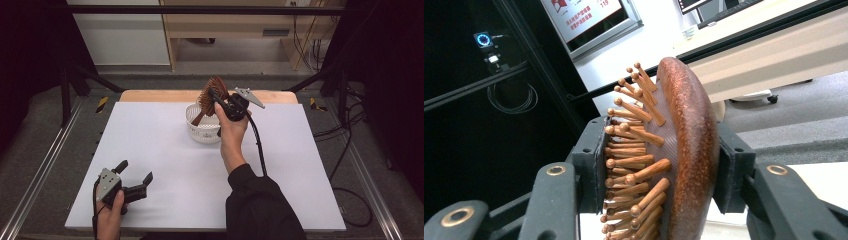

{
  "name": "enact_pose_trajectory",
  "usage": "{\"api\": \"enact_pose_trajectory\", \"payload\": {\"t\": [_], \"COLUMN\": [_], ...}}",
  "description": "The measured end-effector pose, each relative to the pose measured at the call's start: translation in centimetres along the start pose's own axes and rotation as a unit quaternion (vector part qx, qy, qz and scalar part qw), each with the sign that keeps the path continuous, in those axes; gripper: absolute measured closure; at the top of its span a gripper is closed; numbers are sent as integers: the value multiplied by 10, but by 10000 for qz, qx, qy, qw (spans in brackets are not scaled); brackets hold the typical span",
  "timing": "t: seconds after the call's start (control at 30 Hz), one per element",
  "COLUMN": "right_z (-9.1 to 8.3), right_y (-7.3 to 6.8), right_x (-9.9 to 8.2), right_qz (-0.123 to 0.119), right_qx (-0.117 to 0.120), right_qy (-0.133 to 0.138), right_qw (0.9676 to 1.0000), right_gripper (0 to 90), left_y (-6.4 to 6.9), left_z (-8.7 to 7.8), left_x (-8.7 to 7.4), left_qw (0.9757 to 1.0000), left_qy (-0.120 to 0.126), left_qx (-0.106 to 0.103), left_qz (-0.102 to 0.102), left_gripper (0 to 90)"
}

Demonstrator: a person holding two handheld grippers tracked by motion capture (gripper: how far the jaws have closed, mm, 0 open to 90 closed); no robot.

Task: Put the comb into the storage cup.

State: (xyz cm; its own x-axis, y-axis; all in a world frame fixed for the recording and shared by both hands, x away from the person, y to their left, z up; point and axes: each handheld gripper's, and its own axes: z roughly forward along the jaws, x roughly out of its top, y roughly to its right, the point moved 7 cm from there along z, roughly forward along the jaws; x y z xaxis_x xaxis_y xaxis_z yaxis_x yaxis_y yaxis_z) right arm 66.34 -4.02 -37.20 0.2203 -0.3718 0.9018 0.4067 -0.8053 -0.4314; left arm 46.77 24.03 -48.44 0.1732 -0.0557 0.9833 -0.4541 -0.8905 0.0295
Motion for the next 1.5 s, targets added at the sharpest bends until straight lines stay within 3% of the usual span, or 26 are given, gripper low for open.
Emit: {"api": "enact_pose_trajectory", "payload": {"t": [1.5], "right_z": [2], "right_y": [4], "right_x": [-11], "right_qz": [37], "right_qx": [-36], "right_qy": [-67], "right_qw": [10000], "right_gripper": [497], "left_y": [1], "left_z": [0], "left_x": [0], "left_qw": [10000], "left_qy": [-21], "left_qx": [-13], "left_qz": [30], "left_gripper": [15]}}
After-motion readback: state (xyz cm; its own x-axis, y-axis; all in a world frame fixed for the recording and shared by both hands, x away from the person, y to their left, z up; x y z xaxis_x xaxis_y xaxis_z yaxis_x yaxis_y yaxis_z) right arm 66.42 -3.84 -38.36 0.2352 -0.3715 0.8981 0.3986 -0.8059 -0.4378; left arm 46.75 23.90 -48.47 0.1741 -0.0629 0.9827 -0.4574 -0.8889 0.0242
